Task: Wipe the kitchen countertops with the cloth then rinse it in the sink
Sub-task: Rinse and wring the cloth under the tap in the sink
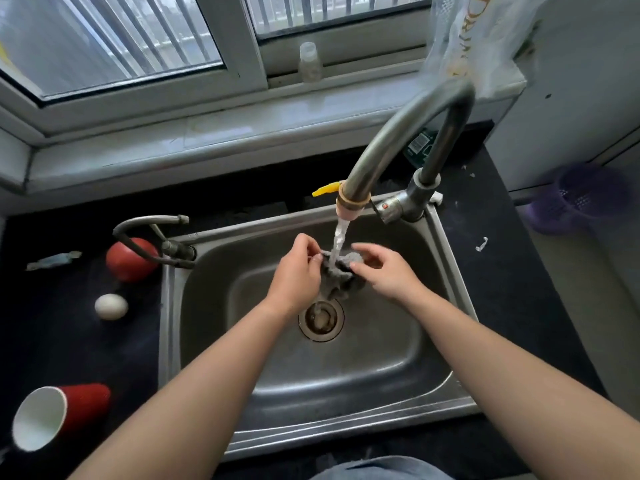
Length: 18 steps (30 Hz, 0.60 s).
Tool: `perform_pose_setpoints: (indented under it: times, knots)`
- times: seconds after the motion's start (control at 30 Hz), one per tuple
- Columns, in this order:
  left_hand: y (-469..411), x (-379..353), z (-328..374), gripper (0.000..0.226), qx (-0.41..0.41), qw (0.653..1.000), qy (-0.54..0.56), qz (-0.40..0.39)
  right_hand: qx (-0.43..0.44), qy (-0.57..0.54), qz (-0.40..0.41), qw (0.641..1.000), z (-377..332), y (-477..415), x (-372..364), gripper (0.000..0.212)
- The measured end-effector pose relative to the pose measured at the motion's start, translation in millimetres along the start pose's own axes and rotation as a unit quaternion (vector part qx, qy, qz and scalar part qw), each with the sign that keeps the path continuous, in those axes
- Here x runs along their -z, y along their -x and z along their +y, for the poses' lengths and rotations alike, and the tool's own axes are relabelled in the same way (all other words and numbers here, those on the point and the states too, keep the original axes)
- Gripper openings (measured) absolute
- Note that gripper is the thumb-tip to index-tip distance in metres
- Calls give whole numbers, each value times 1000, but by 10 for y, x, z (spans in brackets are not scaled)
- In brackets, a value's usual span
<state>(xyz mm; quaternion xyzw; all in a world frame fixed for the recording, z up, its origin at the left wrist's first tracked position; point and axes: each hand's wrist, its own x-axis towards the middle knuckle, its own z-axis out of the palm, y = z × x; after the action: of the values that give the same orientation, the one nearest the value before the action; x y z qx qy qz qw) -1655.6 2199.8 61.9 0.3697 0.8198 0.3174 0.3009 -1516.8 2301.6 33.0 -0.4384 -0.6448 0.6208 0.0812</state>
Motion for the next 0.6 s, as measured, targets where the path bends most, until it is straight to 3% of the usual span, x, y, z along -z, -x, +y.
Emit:
perform_pose_setpoints:
  times: [0.1,0.2,0.33,0.43,0.6]
  knots:
    - [-17,22,-14,12,-2,999,12,-34,14,13,-38,999,12,9,20,22]
    - [-5,2,-36,10,15,996,17,-83,63,111,43,991,19,-14,31,3]
    - [38,-20,6,10,14,994,82,-75,110,64,6,992,-51,25,-11,9]
    - [74,21,30,30,-1,995,50,-85,130,36,-7,991,-123,55,-43,9]
    - [134,91,-43,25,-49,993,-20,-110,151,-1,-5,988,-220,110,-20,13]
